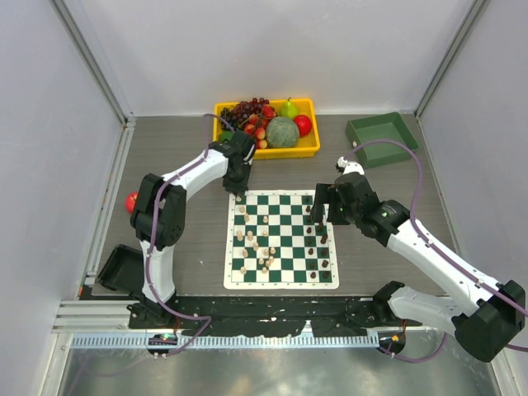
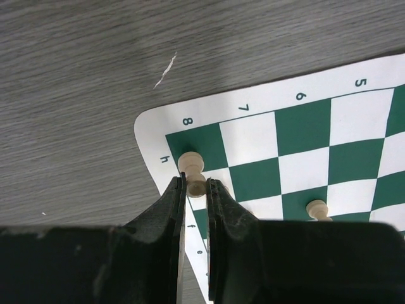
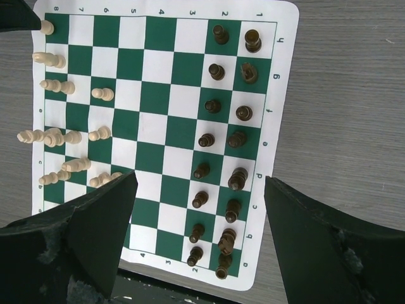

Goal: Set up the chess pieces on the board

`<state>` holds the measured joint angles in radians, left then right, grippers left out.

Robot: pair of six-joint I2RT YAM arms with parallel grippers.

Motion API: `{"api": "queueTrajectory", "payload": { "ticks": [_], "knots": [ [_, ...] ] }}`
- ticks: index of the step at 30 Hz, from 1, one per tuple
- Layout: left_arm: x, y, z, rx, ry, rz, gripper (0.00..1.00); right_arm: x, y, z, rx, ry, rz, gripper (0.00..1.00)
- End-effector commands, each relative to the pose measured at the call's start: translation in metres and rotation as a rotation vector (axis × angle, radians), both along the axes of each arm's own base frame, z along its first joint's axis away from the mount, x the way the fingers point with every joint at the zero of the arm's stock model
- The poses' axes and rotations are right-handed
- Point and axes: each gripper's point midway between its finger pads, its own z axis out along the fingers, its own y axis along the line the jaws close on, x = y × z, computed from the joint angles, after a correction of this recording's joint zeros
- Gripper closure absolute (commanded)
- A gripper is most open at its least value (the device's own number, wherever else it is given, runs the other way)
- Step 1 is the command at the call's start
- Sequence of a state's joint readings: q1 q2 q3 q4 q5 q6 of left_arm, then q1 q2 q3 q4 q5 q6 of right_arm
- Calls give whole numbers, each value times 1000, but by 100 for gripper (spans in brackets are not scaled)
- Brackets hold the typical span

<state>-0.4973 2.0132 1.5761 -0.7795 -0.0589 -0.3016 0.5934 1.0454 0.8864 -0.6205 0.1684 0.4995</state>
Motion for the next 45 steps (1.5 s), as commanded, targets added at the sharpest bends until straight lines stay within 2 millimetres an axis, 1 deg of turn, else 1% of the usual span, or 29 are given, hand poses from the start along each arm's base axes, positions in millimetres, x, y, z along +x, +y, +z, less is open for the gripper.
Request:
{"api": "queueTrajectory", "payload": {
  "ticks": [1,7,17,20,23,25,29,32,34,36,41,45],
  "knots": [
    [14,-5,14,-28,-66,-8,100,10,8,19,46,-50,-2,12],
    [14,-8,11,-42,-57,-10,100,9,7,17,43,-46,0,12],
    [8,-13,-6,-77,-41,6,100,9,7,16,37,-47,3,12],
    [7,-9,-10,-58,-31,11,100,9,7,15,36,-44,4,12],
    [7,-9,-9,-54,-29,12,99,8,6,15,36,-44,2,12],
    [7,-8,-6,-56,-36,11,94,8,6,14,35,-43,4,12],
    [7,-7,0,-57,-47,13,74,8,6,15,37,-43,6,12],
    [9,-9,6,-66,-59,6,67,8,6,14,36,-42,5,11],
    [10,-10,10,-71,-69,1,61,8,7,15,39,-44,7,11],
    [11,-11,14,-74,-71,-3,58,7,8,15,44,-45,9,11],
    [13,-16,29,-110,-96,-9,48,6,8,14,48,-42,15,11],
    [8,-14,38,-124,-108,-1,45,6,8,14,50,-42,16,11]
  ]
}}
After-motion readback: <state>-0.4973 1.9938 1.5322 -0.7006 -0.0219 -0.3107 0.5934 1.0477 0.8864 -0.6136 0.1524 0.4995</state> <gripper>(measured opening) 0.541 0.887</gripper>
